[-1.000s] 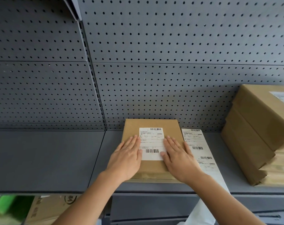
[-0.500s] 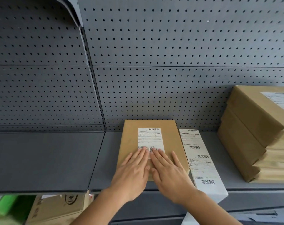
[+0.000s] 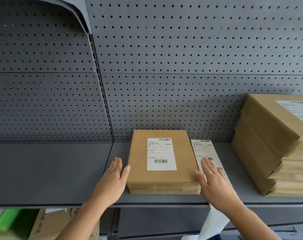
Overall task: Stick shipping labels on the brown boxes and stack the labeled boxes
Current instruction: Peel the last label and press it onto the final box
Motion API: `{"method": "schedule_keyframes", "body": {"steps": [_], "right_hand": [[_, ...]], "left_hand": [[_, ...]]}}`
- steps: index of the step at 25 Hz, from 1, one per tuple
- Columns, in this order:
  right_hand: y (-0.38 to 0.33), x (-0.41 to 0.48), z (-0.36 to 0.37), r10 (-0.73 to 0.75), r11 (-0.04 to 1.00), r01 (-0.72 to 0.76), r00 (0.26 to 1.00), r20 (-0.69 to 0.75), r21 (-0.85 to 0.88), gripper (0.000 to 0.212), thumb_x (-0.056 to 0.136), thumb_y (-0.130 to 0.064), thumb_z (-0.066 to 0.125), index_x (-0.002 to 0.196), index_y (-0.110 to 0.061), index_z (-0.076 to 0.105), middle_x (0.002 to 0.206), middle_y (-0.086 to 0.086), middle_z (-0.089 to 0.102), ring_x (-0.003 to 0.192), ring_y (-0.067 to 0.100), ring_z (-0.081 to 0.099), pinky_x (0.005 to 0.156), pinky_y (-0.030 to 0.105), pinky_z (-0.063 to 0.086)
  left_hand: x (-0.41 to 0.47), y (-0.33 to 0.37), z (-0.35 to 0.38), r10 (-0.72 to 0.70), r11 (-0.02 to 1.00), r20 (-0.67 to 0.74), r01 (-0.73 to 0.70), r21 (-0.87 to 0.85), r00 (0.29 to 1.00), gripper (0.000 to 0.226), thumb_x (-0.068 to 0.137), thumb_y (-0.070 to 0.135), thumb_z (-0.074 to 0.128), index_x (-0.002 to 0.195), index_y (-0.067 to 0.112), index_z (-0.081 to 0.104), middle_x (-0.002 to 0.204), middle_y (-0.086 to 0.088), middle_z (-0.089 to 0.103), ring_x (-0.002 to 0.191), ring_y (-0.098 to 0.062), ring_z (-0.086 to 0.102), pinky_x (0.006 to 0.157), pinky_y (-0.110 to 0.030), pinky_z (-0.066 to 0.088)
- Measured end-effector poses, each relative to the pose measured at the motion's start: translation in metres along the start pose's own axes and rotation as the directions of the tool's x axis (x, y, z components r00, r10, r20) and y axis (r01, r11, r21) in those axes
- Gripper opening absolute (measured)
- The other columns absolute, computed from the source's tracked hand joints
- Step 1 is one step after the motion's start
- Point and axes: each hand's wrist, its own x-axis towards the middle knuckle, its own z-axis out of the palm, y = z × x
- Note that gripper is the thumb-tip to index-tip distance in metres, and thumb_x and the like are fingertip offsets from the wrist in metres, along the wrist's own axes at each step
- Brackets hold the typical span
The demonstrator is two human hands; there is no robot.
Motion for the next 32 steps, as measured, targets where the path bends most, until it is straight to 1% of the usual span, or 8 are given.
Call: {"method": "schedule_keyframes", "body": {"steps": [4,6,8,11,17,22,28,32], "right_hand": [[-0.01,0.02,-0.006,0.128,0.866,-0.171,0.984,0.121,0.471,0.075,0.1,-0.057,0.041,0.16,-0.027,0.008,0.167,-0.009,0.014,0.154,0.014,0.013,0.123,0.034,0.011],[-0.017,0.033,-0.002,0.165,0.752,-0.241,0.97,0.178,0.614,0.077,0.095,-0.059,0.051,0.159,-0.028,0.018,0.16,-0.01,0.031,0.148,0.018,0.03,0.121,0.037,0.024],[-0.021,0.044,0.004,0.164,0.695,-0.255,0.967,0.197,0.672,0.061,0.093,-0.052,0.061,0.144,-0.027,0.039,0.139,-0.014,0.051,0.127,0.016,0.053,0.11,0.034,0.039],[-0.021,0.051,0.011,0.164,0.672,-0.24,0.971,0.176,0.7,0.055,0.088,-0.041,0.071,0.137,-0.026,0.051,0.12,-0.009,0.069,0.108,0.014,0.067,0.102,0.041,0.051],[-0.028,0.041,-0.017,0.152,0.593,-0.227,0.974,0.17,0.772,0.046,0.09,-0.037,0.071,0.132,-0.032,0.052,0.115,-0.01,0.07,0.101,0.012,0.069,0.083,0.029,0.055],[-0.026,0.039,-0.102,0.15,0.63,-0.112,0.988,0.021,0.768,0.068,0.074,-0.052,0.077,0.134,-0.034,0.052,0.116,-0.006,0.072,0.1,0.02,0.072,0.092,0.046,0.057],[-0.01,0.029,-0.233,0.152,0.697,0.025,0.971,-0.182,0.717,0.064,0.074,-0.05,0.078,0.131,-0.03,0.056,0.119,-0.006,0.07,0.105,0.019,0.07,0.096,0.043,0.054],[0.023,0.005,-0.292,0.218,0.677,0.048,0.94,-0.262,0.735,0.042,0.084,-0.036,0.075,0.123,-0.025,0.063,0.112,-0.001,0.074,0.099,0.02,0.072,0.081,0.036,0.056]], "left_hand": [[0.011,0.012,0.002,-0.141,0.801,0.097,0.171,-0.574,0.985,0.078,0.096,0.071,0.034,0.162,0.033,0.016,0.168,0.014,0.019,0.155,-0.013,0.017,0.124,-0.04,0.013],[0.018,0.022,0.006,-0.145,0.656,0.171,0.224,-0.721,0.974,0.079,0.093,0.07,0.046,0.16,0.036,0.023,0.163,0.018,0.029,0.153,-0.012,0.025,0.124,-0.041,0.016],[0.025,0.024,0.01,-0.131,0.537,0.236,0.269,-0.799,0.963,0.072,0.085,0.066,0.063,0.15,0.041,0.044,0.149,0.02,0.052,0.142,-0.013,0.045,0.123,-0.043,0.025],[0.028,0.024,0.015,-0.11,0.47,0.244,0.267,-0.841,0.964,0.052,0.083,0.051,0.074,0.132,0.037,0.063,0.122,0.013,0.075,0.122,-0.017,0.065,0.116,-0.048,0.04],[0.013,0.048,-0.002,-0.111,0.449,0.176,0.208,-0.869,0.978,0.032,0.093,0.04,0.07,0.125,0.041,0.067,0.117,0.013,0.077,0.118,-0.018,0.067,0.112,-0.049,0.043],[-0.001,0.116,-0.049,0.027,0.394,0.089,0.071,-0.916,0.996,0.031,0.095,0.036,0.067,0.126,0.037,0.068,0.117,0.013,0.077,0.115,-0.016,0.069,0.11,-0.047,0.045],[-0.002,0.22,-0.087,0.188,0.327,0.023,-0.041,-0.944,0.982,0.031,0.097,0.034,0.065,0.128,0.029,0.067,0.115,0.007,0.078,0.113,-0.02,0.071,0.104,-0.046,0.05],[-0.006,0.292,-0.084,0.271,0.303,0.043,-0.043,-0.952,0.962,0.03,0.098,0.031,0.063,0.128,0.026,0.066,0.114,0.002,0.078,0.109,-0.023,0.071,0.093,-0.044,0.055]]}}
